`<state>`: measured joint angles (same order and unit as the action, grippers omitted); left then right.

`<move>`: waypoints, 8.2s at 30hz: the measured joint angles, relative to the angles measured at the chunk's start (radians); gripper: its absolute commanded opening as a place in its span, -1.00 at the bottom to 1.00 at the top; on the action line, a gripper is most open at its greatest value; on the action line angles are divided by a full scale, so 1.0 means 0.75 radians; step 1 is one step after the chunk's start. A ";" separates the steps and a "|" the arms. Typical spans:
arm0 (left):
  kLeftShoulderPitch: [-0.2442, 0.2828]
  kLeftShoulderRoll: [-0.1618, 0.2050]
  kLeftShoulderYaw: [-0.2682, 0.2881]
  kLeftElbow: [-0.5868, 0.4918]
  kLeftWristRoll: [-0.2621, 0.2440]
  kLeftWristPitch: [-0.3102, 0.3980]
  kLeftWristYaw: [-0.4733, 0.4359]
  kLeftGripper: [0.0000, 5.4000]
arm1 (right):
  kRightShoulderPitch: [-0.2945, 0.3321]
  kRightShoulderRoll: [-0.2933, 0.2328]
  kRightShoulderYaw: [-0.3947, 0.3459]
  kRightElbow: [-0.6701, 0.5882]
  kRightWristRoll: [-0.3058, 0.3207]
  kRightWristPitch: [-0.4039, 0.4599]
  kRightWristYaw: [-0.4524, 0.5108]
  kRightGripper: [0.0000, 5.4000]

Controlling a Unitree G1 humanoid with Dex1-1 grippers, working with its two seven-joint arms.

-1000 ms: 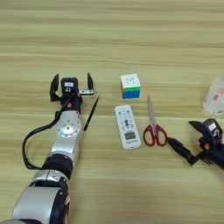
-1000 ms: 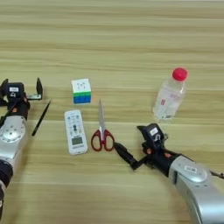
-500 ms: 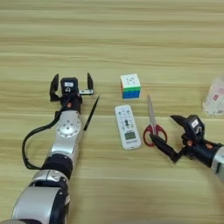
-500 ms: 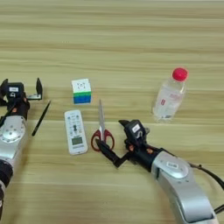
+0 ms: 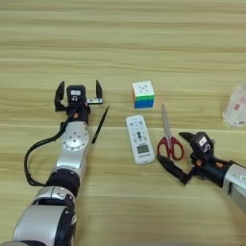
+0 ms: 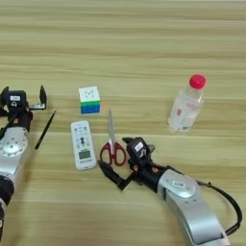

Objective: Move the objects on the table

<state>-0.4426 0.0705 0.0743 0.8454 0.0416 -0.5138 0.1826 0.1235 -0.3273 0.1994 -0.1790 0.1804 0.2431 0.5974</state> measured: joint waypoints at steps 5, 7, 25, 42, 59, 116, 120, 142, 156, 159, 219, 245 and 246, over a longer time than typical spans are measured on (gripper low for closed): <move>0.000 0.000 0.000 0.000 0.000 0.000 0.000 1.00 | -0.015 0.007 0.021 0.041 -0.043 -0.040 -0.009 0.99; 0.000 0.000 0.000 0.000 0.000 0.000 0.000 1.00 | -0.026 0.013 0.027 0.061 -0.054 -0.055 -0.025 0.99; 0.000 0.001 0.000 0.000 -0.001 0.000 -0.001 1.00 | -0.050 0.048 0.096 0.175 -0.210 -0.230 -0.131 0.99; 0.000 0.001 0.000 0.000 -0.001 0.000 -0.001 1.00 | -0.089 0.113 0.063 0.256 -0.129 -0.146 -0.161 0.80; 0.000 0.001 0.000 0.000 -0.001 0.000 -0.001 1.00 | -0.103 0.112 0.051 0.244 -0.130 -0.078 -0.153 0.46; 0.000 0.000 0.000 0.000 0.000 0.000 0.001 1.00 | -0.099 0.071 -0.142 0.226 -0.100 -0.141 -0.206 0.99; 0.000 0.000 0.000 0.000 0.000 0.000 0.001 1.00 | -0.102 0.076 -0.143 0.202 -0.103 -0.163 -0.212 0.99; -0.009 -0.001 0.000 0.017 -0.001 0.000 0.000 1.00 | -0.511 0.240 -0.059 0.332 -0.132 -0.095 -0.235 0.99; -0.011 -0.006 -0.001 0.024 0.000 0.000 0.002 1.00 | -0.865 0.362 -0.050 0.830 -0.163 -0.170 -0.263 0.99; -0.012 -0.010 -0.001 0.024 0.000 0.000 0.003 1.00 | -0.922 0.382 -0.060 0.945 -0.171 -0.223 -0.270 0.99; -0.011 -0.023 -0.001 0.024 0.000 0.000 0.004 1.00 | -1.190 0.466 -0.172 1.654 -0.256 -0.517 -0.323 0.78; -0.011 -0.023 -0.001 0.021 0.000 0.000 0.004 1.00 | -1.188 0.477 -0.187 1.644 -0.251 -0.524 -0.312 0.25; -0.011 -0.023 -0.001 0.021 0.000 0.000 0.004 1.00 | -1.186 0.477 -0.187 1.641 -0.251 -0.523 -0.311 0.25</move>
<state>-0.4511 0.0535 0.0735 0.8613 0.0419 -0.5135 0.1856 -0.7659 0.0306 0.0594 1.0514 -0.0077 -0.1493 0.3639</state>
